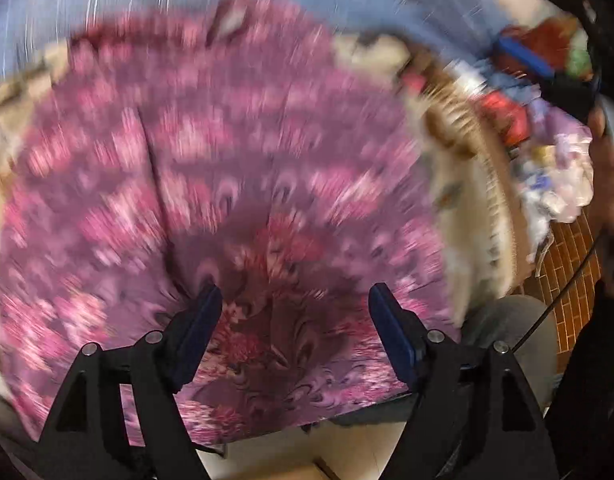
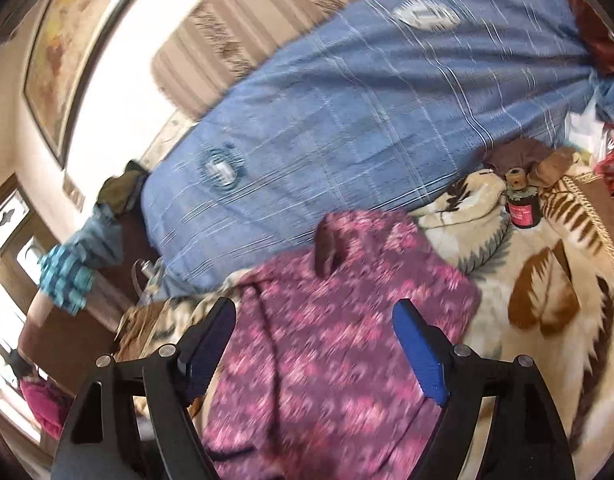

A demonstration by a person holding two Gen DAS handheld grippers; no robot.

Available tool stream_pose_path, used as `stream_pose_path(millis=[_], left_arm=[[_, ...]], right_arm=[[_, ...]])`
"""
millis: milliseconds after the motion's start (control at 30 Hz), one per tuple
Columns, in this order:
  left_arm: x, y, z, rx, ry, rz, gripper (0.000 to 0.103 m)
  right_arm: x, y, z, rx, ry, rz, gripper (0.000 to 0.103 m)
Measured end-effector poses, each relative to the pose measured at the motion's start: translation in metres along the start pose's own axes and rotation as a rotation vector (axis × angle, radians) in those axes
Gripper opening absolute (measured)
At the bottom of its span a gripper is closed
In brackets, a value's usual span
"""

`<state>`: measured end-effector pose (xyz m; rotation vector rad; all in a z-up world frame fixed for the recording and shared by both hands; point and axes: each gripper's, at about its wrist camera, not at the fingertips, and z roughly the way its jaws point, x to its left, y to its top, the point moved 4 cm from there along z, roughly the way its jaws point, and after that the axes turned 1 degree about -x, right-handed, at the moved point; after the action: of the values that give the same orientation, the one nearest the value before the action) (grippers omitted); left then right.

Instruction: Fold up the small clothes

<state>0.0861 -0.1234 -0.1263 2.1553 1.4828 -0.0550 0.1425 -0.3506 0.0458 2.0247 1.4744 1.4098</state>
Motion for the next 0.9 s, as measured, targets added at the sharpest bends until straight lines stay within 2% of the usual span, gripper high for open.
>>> stream_pose_path(millis=[67, 133, 200, 233, 267, 333, 367, 400, 433, 467, 500, 567, 600, 733, 800, 833, 867, 900], left_arm=[[0.0, -0.007, 0.01, 0.023, -0.063, -0.044, 0.075], [-0.003, -0.013, 0.015, 0.025, -0.088, -0.047, 0.075], [-0.008, -0.018, 0.019, 0.034, -0.061, -0.033, 0.075], [-0.009, -0.018, 0.024, 0.039, -0.051, -0.04, 0.075], [-0.009, -0.017, 0.03, 0.044, -0.041, -0.048, 0.075], [-0.014, -0.01, 0.033, 0.019, -0.018, -0.058, 0.071], [-0.017, -0.005, 0.033, 0.011, 0.002, -0.054, 0.064], [-0.018, -0.004, 0.035, 0.014, 0.026, -0.047, 0.038], [-0.018, -0.002, 0.037, 0.021, 0.063, -0.038, 0.017], [-0.017, -0.001, 0.037, 0.026, 0.092, -0.035, 0.014], [-0.016, 0.0, 0.033, 0.026, 0.082, -0.038, 0.005], [-0.016, 0.002, 0.019, -0.001, 0.03, -0.048, 0.003], [-0.016, 0.004, 0.005, -0.027, 0.001, -0.054, 0.003], [-0.008, 0.006, -0.041, -0.105, -0.002, -0.062, 0.003], [-0.001, 0.003, -0.05, -0.098, -0.017, -0.068, 0.003], [0.0, -0.003, -0.044, -0.068, -0.015, -0.048, 0.005], [0.002, -0.006, -0.035, -0.038, -0.003, -0.029, 0.006], [0.005, -0.012, -0.023, -0.011, 0.037, -0.017, 0.007]], right_arm=[[-0.033, 0.003, 0.032, 0.049, -0.03, 0.039, 0.079], [-0.071, -0.011, 0.058, 0.107, -0.048, 0.11, 0.066], [-0.105, -0.039, 0.083, 0.215, -0.048, 0.198, 0.054], [-0.116, -0.049, 0.092, 0.267, -0.068, 0.211, 0.05], [-0.124, -0.057, 0.099, 0.303, -0.109, 0.217, 0.04], [-0.128, -0.069, 0.106, 0.345, -0.138, 0.219, 0.037], [-0.127, -0.072, 0.111, 0.369, -0.133, 0.215, 0.037], [-0.128, -0.075, 0.114, 0.39, -0.14, 0.213, 0.037], [-0.128, -0.078, 0.115, 0.396, -0.142, 0.223, 0.037], [-0.127, -0.078, 0.115, 0.397, -0.133, 0.234, 0.032], [-0.127, -0.078, 0.115, 0.39, -0.121, 0.243, 0.02], [-0.122, -0.076, 0.11, 0.366, -0.12, 0.22, 0.01], [-0.119, -0.074, 0.107, 0.353, -0.124, 0.2, 0.008], [-0.107, -0.066, 0.098, 0.341, -0.077, 0.174, 0.007], [-0.095, -0.066, 0.093, 0.348, -0.064, 0.135, 0.007], [-0.091, -0.067, 0.093, 0.348, -0.08, 0.118, 0.007], [-0.09, -0.069, 0.095, 0.354, -0.094, 0.11, 0.007], [-0.09, -0.073, 0.1, 0.372, -0.114, 0.099, 0.013]])
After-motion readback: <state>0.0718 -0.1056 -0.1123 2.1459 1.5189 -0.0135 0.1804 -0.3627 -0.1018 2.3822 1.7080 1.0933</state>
